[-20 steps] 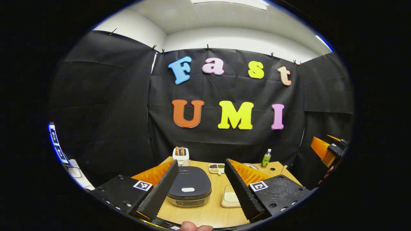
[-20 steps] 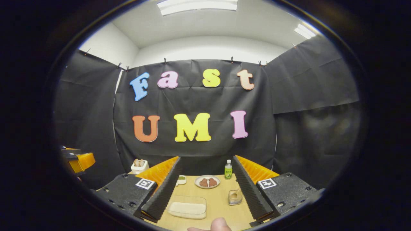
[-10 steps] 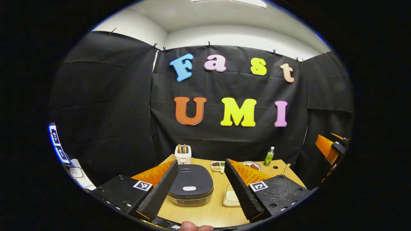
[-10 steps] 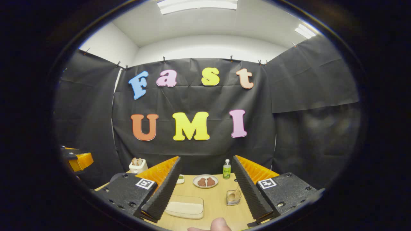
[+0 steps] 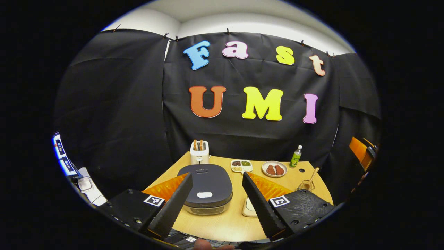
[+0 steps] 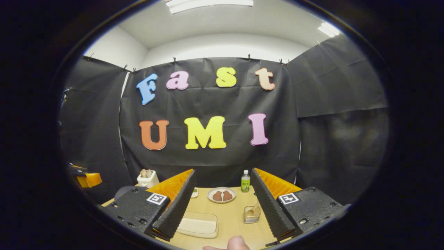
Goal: Close the left gripper, press the button to open the rice cooker; take a wooden spoon from the chopstick holder with the right hand, scoop a spoonful of rice and pour it into the rice cooker, then put the wooden spoon back into the chopstick holder.
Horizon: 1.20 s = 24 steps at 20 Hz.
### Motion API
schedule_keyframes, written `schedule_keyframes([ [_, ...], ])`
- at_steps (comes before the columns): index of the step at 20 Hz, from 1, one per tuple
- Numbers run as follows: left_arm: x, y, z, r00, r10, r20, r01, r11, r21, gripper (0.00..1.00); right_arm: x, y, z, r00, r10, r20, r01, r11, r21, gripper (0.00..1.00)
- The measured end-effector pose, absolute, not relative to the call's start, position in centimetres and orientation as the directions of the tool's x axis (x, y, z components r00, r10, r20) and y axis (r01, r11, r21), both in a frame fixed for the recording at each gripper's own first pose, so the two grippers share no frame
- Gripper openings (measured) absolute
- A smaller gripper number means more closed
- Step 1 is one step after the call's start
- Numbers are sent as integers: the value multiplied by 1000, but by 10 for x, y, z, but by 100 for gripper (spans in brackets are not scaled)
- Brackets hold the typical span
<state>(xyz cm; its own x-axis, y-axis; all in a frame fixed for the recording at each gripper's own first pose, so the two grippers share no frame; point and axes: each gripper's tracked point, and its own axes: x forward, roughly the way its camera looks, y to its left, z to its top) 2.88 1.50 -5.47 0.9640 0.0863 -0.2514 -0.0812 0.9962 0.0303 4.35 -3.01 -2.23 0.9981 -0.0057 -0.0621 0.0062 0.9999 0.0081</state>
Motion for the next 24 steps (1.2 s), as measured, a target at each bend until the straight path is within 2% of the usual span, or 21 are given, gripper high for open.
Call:
schedule_keyframes([
  [7, 54, 17, -91, 912, 50, -406, -80, 995, -57, 95, 74, -43, -35, 993, 29, -111, -26, 999, 29, 100],
  [9, 60, 20, -102, 892, 47, -449, -89, 993, -74, 90, 80, -49, -39, 992, 23, -123, -19, 999, 36, 100],
  [10, 64, 25, -109, 883, 51, -467, -95, 993, -70, 75, 83, -54, -43, 991, 16, -132, -11, 999, 39, 100],
  [11, 64, 30, -114, 871, 54, -488, -101, 992, -71, 67, 86, -58, -48, 990, 11, -143, -5, 999, 43, 100],
  [12, 67, 35, -124, 853, 59, -519, -113, 991, -73, 52, 87, -61, -53, 988, 8, -157, 0, 999, 49, 100],
  [13, 70, 39, -132, 835, 63, -547, -124, 989, -76, 45, 88, -63, -58, 985, 7, -172, 2, 998, 56, 100],
  [14, 73, 43, -136, 826, 62, -561, -131, 988, -82, 32, 90, -65, -60, 983, 6, -182, 5, 998, 62, 100],
  [15, 77, 45, -140, 818, 64, -571, -139, 986, -89, 27, 91, -68, -62, 982, 2, -189, 10, 998, 65, 100],
  [16, 82, 46, -147, 808, 54, -586, -140, 985, -102, 13, 92, -72, -64, 981, -4, -192, 17, 998, 66, 100],
  [17, 81, 44, -151, 798, 40, -601, -138, 983, -117, 9, 93, -75, -64, 981, -11, -194, 24, 998, 65, 100],
  [18, 84, 43, -154, 792, 28, -609, -136, 982, -132, 27, 93, -78, -65, 981, -17, -195, 30, 998, 62, 100],
  [19, 89, 43, -157, 788, 19, -616, -134, 981, -141, 10, 94, -80, -65, 981, -23, -195, 35, 998, 61, 100],
  [23, 110, 50, -183, 755, 15, -655, -148, 978, -148, 10, 98, -85, -69, 978, -36, -206, 48, 997, 57, 100],
  [24, 108, 47, -181, 749, -4, -662, -155, 971, -181, 0, 99, -86, -70, 977, -38, -209, 51, 997, 57, 100],
])
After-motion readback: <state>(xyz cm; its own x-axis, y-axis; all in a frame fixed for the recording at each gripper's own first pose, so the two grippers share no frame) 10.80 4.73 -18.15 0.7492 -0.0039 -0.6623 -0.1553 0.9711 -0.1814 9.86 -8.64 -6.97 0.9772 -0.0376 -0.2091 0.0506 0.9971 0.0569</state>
